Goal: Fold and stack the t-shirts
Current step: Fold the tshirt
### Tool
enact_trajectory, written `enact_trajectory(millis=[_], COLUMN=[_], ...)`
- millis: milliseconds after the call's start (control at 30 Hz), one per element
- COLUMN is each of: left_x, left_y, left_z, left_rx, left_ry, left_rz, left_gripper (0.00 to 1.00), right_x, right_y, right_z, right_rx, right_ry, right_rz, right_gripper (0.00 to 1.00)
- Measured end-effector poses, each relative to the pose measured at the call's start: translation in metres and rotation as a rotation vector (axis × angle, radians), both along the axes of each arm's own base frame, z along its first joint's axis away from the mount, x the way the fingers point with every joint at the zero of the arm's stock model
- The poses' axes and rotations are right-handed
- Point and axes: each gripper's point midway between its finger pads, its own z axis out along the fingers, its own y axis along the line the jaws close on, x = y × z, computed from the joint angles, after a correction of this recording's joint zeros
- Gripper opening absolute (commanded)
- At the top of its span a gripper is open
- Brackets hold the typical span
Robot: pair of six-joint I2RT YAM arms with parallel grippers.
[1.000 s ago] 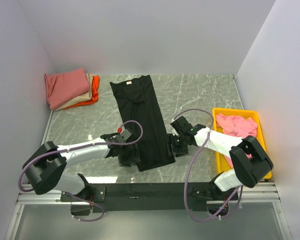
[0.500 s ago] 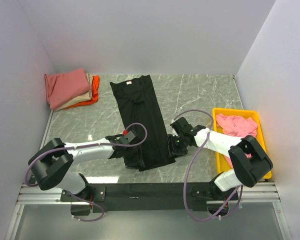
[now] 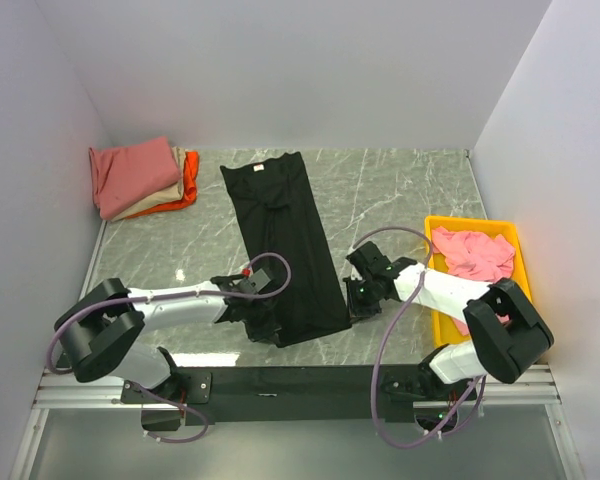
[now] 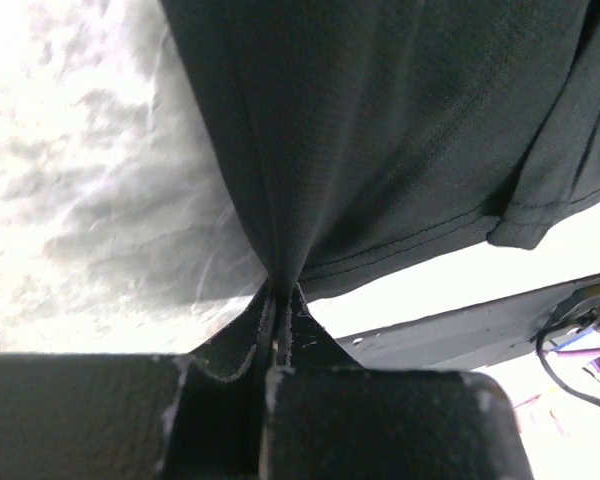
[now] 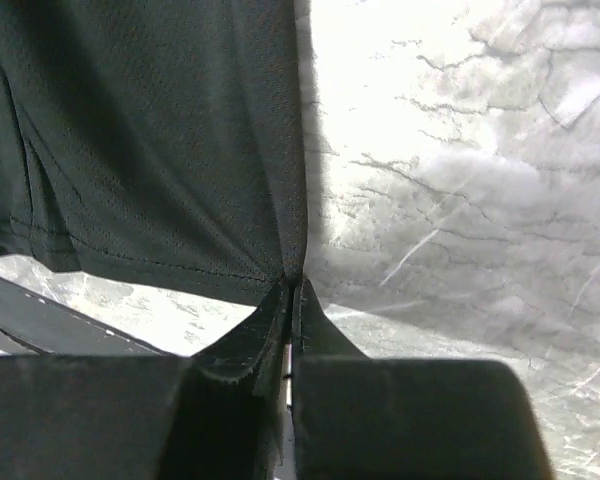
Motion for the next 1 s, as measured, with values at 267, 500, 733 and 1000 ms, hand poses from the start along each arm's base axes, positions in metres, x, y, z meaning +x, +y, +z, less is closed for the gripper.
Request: enact_trajectory(millis=[267,500,733,1000], left_x=[-0.023,-0.037,-0.042,-0.004], left_y=[0.012,0.006,0.007,0.000], left_z=[0.001,0.014,0.015,0.045], left_rx=[-0.005,-0.065,-0.094,-0.120], left_ry=[0.017,0.008,0.012,-0.066], left_rz=[0.007,-0.022,-0.014,0.020], left_gripper=[0.00,0.01,0.01,0.01], right_x=[-0.016,-0.043,-0.044,-0.001], right_y=[-0.011,-0.004,-0.004,0.014], right_z=[0.002,0.008,0.016,0.057], right_rx=[-0.007,0.037,0.024,0.047], right_ry=[0.009,0.027,0.013,-0.131], right_rz=[-0.004,0.044,0.046,0.039], right_gripper=[0.00,0.00,0.00,0.00])
